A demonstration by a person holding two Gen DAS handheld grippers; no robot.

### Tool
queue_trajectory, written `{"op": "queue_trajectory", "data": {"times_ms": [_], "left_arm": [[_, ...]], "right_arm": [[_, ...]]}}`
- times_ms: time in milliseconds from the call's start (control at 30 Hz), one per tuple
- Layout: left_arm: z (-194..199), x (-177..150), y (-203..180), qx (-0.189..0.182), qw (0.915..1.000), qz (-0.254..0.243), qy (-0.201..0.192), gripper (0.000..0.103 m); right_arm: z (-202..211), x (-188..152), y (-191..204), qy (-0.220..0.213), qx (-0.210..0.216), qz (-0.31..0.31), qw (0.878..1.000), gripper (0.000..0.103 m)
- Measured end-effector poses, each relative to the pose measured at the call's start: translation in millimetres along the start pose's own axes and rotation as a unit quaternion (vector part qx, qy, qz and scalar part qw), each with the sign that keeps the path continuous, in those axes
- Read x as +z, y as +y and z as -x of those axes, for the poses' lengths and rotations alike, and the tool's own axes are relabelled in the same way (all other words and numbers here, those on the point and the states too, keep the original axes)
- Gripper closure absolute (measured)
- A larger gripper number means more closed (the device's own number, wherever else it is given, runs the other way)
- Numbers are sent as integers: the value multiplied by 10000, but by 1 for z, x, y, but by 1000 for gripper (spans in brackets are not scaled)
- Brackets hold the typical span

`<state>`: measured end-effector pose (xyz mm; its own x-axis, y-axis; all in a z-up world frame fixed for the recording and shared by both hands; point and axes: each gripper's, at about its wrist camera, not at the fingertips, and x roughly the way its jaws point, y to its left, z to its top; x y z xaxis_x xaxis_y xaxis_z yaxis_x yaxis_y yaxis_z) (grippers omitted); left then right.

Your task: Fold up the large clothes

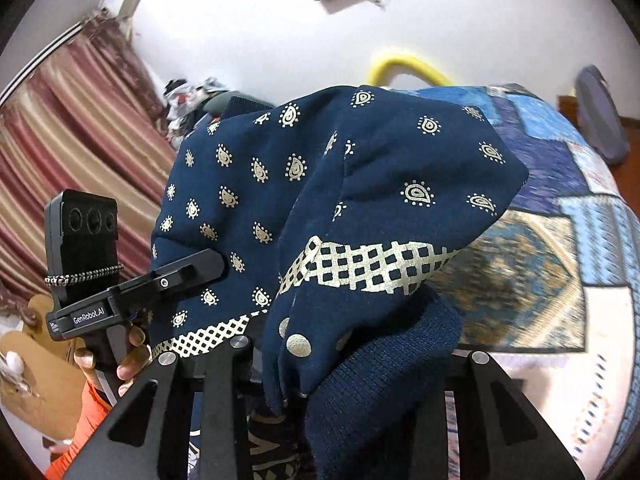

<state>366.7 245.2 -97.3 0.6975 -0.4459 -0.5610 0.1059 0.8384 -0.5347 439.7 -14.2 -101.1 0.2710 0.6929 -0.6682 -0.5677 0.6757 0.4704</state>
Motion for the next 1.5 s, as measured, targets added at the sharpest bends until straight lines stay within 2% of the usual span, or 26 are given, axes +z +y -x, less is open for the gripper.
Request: {"op": "queue_trajectory", "data": {"times_ms": [133, 300, 567, 633, 667, 733, 800, 933, 1000, 1100, 1167, 1200, 1267, 1333, 1433, 1500], "left_arm": [[8, -6, 44, 233, 9995, 214, 15, 55], [1, -18, 102, 573, 9968, 543, 120, 55], [-32, -39, 197, 980, 9875, 1168, 404, 54], [-39, -44, 213, 974, 9858, 1306, 397, 52], [-39, -45, 217, 892, 9862, 1351, 348, 51], [-32, -49, 216, 795, 9873, 1327, 357, 51], [-29, -51, 206, 926, 9890, 1076, 419, 49], [-28, -50, 183, 1372, 9881, 464, 526, 47], [-23, -52, 168, 1620, 9850, 183, 570, 47], [-13, -56, 152, 2105, 9764, -157, 462, 46], [-3, -61, 137, 2355, 9703, -479, 282, 44], [0, -63, 132, 2354, 9700, -558, 224, 43], [0, -71, 125, 2225, 9727, -617, 245, 32], [-5, -82, 121, 2270, 9703, -717, 418, 31], [-10, -99, 121, 2538, 9628, -789, 478, 23], [-10, -104, 130, 2417, 9675, -562, 495, 20]], "right_arm": [[-41, 1, 24, 209, 146, 55, 9997, 71], [-116, 1, 38, 629, 244, 46, 9977, 71], [-242, -6, 29, 1317, 204, -57, 9911, 71], [-265, -8, 24, 1416, 176, -114, 9897, 70], [-271, -9, 21, 1427, 164, -144, 9895, 66], [-276, -9, 15, 1414, 159, -166, 9897, 55], [-276, -9, 12, 1494, 42, -42, 9888, 36], [-261, -11, 11, 1608, -107, 182, 9868, 35], [-246, -13, 17, 1524, -423, 482, 9862, 34], [-222, -20, 27, 1340, -760, 921, 9838, 34], [-210, -24, 32, 1208, -826, 983, 9843, 33], [-204, -27, 34, 1132, -794, 986, 9855, 29], [-196, -32, 37, 1054, -668, 971, 9874, 25], [-196, -39, 41, 1082, -645, 1010, 9869, 24], [-206, -51, 41, 1265, -882, 1172, 9811, 23], [-215, -59, 33, 1419, -1126, 1244, 9756, 24]]}}
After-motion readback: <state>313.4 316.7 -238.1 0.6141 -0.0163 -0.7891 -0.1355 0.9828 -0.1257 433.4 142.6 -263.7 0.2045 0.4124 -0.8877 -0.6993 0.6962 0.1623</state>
